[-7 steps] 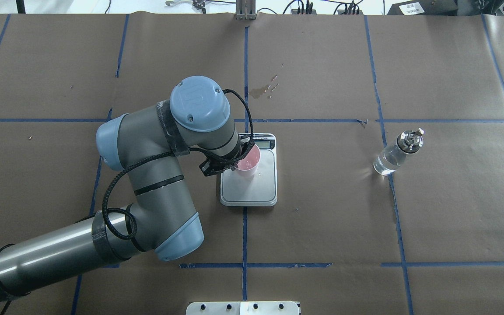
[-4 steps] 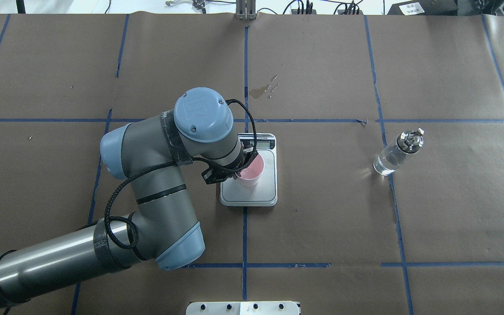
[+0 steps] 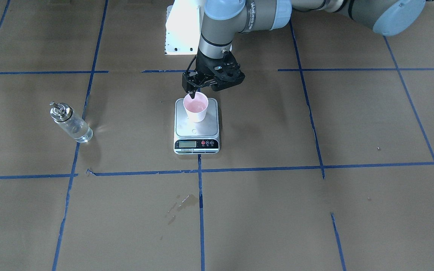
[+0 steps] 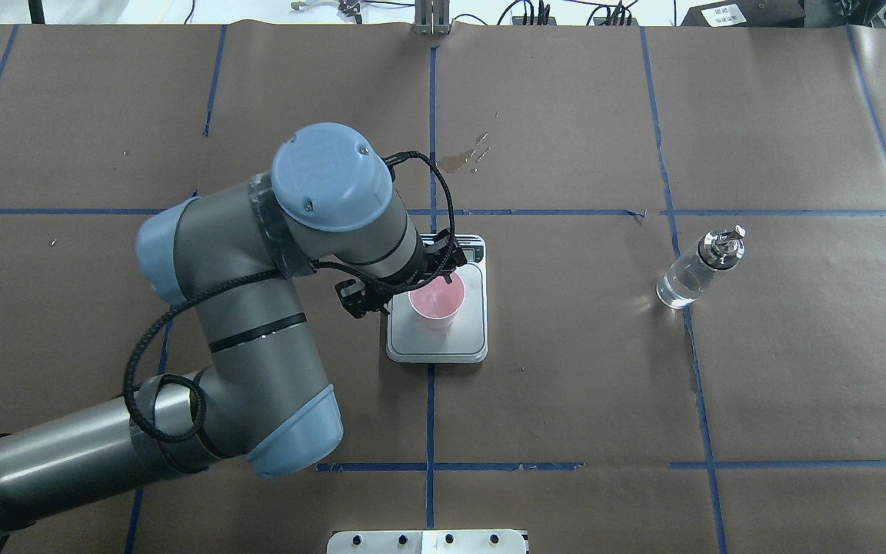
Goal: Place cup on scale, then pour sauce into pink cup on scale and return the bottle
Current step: 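Open the left gripper and release the cup on the scale, then withdraw the left gripper while the right gripper reaches toward the glass bottle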
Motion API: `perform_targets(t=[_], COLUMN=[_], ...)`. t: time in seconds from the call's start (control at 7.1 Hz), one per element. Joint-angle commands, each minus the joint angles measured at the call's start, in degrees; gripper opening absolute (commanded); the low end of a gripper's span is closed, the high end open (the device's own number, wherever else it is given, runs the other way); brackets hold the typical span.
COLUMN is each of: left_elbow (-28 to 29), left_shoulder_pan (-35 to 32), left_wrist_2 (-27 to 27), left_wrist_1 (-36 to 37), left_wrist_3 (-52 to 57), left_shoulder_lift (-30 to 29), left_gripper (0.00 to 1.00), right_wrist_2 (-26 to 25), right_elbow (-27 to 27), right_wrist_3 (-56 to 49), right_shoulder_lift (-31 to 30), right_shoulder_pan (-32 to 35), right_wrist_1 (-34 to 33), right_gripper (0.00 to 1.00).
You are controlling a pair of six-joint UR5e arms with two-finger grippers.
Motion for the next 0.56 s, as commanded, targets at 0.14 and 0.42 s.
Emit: perform_targets(t=[0.14, 0.42], left_elbow=[-4.31, -4.48], left_shoulder_pan=[-11.49, -18.16], left_wrist_2=[-8.37, -9.36], left_wrist_1=[3.76, 8.3], left_wrist_3=[10.13, 19.78], left_shoulder_lift=[0.96, 1.84], left_gripper=[1.0, 1.0], right_wrist_2=[-12.31, -28.89], right_elbow=[12.21, 20.04], right_wrist_3=[21.01, 37.1], right_shoulder_lift=[-0.53, -2.02], right_shoulder_pan=[-15.72, -30.99], right_wrist_1=[0.08, 0.69], right_gripper=[1.0, 1.0])
